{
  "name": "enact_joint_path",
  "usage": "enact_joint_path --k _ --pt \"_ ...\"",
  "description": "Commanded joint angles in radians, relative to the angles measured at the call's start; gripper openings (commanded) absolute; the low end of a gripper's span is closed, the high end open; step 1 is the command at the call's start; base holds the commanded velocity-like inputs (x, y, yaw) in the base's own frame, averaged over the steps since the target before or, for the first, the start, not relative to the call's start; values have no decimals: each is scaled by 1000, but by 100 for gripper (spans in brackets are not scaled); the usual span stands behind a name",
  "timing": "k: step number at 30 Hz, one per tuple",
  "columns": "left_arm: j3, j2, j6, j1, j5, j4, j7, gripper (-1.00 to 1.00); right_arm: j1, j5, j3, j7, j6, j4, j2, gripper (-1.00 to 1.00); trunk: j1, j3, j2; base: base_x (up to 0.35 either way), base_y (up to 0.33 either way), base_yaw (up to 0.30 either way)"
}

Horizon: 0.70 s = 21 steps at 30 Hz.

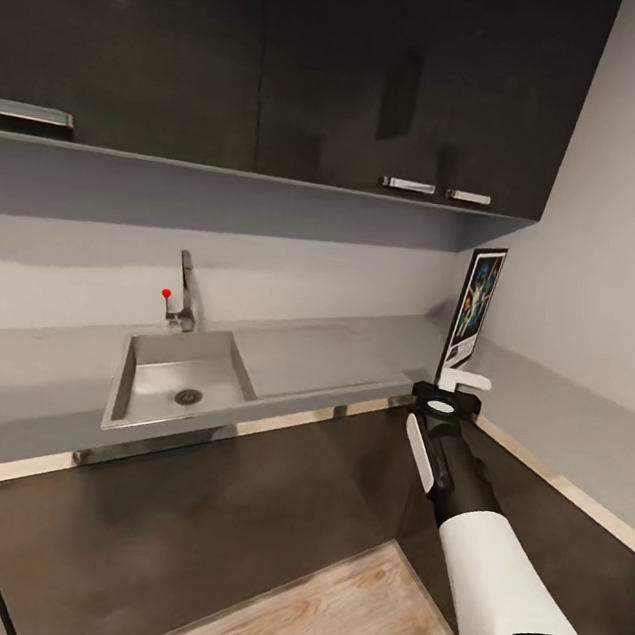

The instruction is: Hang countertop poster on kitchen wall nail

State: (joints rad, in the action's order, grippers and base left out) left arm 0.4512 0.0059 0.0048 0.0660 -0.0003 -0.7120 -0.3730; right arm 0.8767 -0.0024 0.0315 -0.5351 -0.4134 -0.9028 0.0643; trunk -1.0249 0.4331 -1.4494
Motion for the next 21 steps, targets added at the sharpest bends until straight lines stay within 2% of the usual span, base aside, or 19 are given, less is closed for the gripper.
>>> enact_joint_path --k 1,3,5,8,13,21 --pt "2 -1 1 0 0 -1 -6 100 1 0 2 -4 -8 0 -1 100 0 2 -1 14 -5 0" --pt "-1 -1 1 0 -2 1 -7 100 19 -1 2 -3 -8 17 -3 100 0 6 -1 4 -2 0" --pt "-2 -1 1 0 -3 2 -8 100 66 -2 2 -1 -4 99 -5 100 0 9 -1 1 0 0" --pt "-2 -1 1 0 -3 2 -9 100 93 -2 2 -1 11 150 -6 100 0 14 -1 0 0 0" --pt "-2 -1 2 0 -4 2 -9 100 117 -2 2 -1 30 188 -5 100 0 22 -1 14 0 0" --pt "-3 -1 4 0 -4 2 -8 100 131 -4 0 -2 42 198 -5 100 0 29 -1 164 -70 0"
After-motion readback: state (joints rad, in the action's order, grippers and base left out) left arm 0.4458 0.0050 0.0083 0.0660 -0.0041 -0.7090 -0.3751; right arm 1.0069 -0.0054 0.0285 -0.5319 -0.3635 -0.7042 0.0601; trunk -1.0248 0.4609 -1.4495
